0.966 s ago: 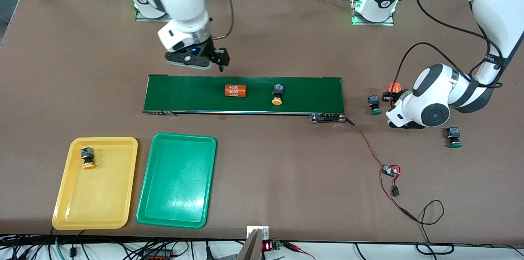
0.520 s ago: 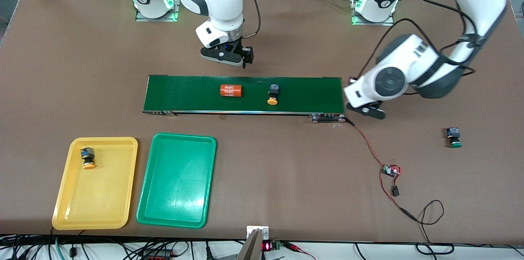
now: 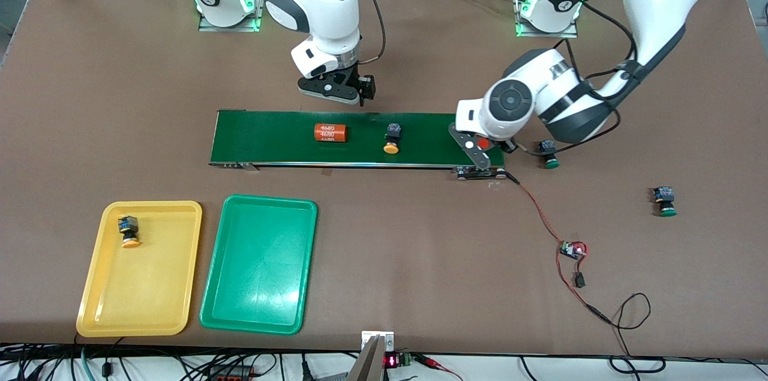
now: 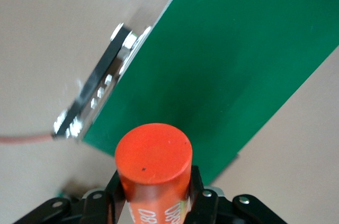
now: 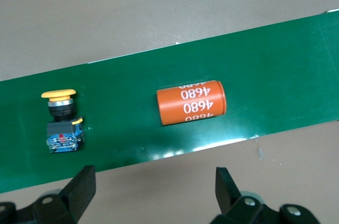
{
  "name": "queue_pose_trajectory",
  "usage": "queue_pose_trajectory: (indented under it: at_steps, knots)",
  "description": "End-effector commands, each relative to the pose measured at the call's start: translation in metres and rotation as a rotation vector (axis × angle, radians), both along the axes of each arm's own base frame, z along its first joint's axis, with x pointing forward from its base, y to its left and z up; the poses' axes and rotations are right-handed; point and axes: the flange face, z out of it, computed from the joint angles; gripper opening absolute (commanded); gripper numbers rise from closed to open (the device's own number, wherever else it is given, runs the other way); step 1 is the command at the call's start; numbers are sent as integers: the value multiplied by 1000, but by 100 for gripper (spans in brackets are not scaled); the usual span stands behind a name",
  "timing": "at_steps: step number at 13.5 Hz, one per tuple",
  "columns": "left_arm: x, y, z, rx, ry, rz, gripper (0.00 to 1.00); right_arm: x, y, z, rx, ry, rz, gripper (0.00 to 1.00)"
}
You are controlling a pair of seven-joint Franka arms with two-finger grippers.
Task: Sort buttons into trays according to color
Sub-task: 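Place the cylinder on the conveyor while the right gripper grasps a yellow button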
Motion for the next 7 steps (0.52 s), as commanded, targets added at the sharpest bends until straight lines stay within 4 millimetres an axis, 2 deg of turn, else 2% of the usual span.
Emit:
queue_pose_trajectory:
  at_steps: [1, 2, 4, 7]
  knots:
    - [1, -11, -21, 12, -17, -232, 33, 5, 2, 3, 10, -27, -11, 100]
    - [4, -7, -28, 10, -19, -266, 41, 9, 1, 4, 24, -38, -16, 100]
    - [3, -7, -30, 15, -11, -274, 100, 15, 1, 7, 46, -73, -9, 100]
    - [13, 4, -14, 19, -23, -225, 100, 18, 3, 6, 59, -98, 7, 100]
